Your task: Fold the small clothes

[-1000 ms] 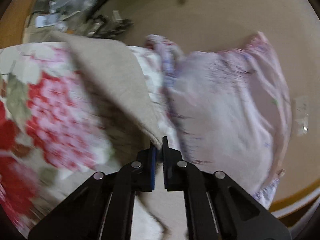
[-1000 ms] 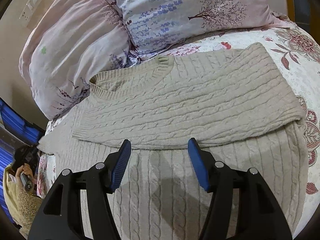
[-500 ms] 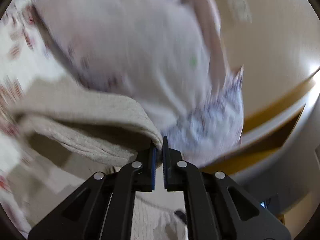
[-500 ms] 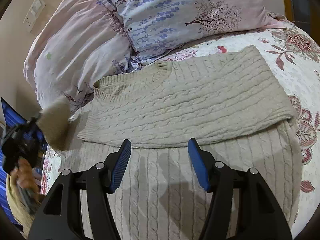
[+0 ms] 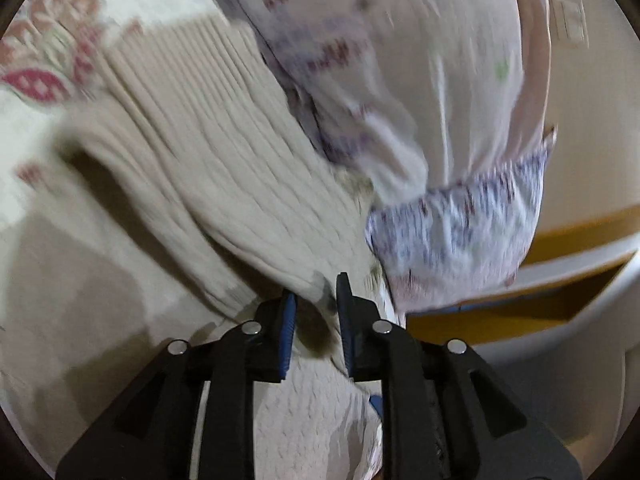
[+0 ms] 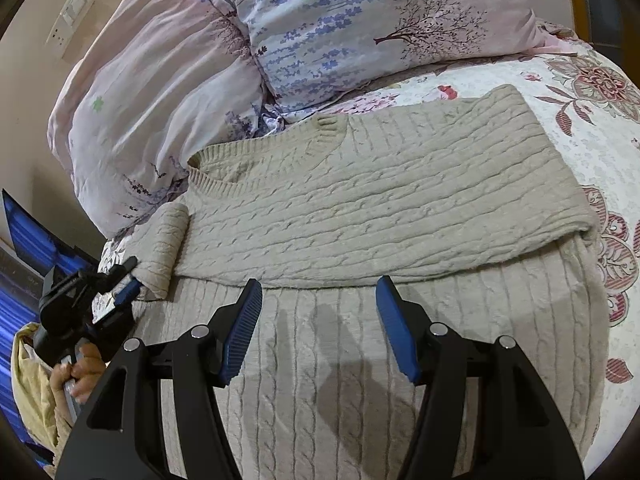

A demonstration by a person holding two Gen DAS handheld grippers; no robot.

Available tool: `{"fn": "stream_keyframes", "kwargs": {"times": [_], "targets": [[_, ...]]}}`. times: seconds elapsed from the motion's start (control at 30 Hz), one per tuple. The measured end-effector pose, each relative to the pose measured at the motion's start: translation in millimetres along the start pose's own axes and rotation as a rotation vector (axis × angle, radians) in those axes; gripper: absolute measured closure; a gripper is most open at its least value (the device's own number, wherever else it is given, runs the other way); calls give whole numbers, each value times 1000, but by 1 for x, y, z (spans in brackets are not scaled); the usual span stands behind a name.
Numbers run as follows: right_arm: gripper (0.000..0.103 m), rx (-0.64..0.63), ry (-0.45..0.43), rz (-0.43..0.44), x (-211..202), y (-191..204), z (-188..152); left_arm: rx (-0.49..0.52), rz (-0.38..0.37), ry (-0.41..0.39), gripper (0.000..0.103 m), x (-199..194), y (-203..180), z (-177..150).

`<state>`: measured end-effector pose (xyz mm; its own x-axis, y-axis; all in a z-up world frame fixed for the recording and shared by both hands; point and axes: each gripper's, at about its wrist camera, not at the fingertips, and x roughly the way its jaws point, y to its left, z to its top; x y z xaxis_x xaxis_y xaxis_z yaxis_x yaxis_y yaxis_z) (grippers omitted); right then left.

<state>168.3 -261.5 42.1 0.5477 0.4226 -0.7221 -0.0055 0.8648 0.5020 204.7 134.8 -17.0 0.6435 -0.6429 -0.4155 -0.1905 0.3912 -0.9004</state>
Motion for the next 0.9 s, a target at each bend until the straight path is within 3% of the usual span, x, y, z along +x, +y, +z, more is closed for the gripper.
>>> {"fn": "stream_keyframes", "kwargs": {"times": [0.13,0.3,0.63,0.8,0.9], "targets": [[42,-10,-2,0,0,0,0,-70,11,-63,84,-13,8,18],[42,-70,-28,-27,-5,6,1,-83,52,-124,84,-21,8,29],[42,-193,-34,10,1,36,22,72,98,-139,95,-9,-23,25],[42,-123,-59,-9,-1,19,29,251,37,-68,96,28,-75,0],[42,-69,-61,-23,0,4,34,390,5,81,94,70,-102,-27]]}}
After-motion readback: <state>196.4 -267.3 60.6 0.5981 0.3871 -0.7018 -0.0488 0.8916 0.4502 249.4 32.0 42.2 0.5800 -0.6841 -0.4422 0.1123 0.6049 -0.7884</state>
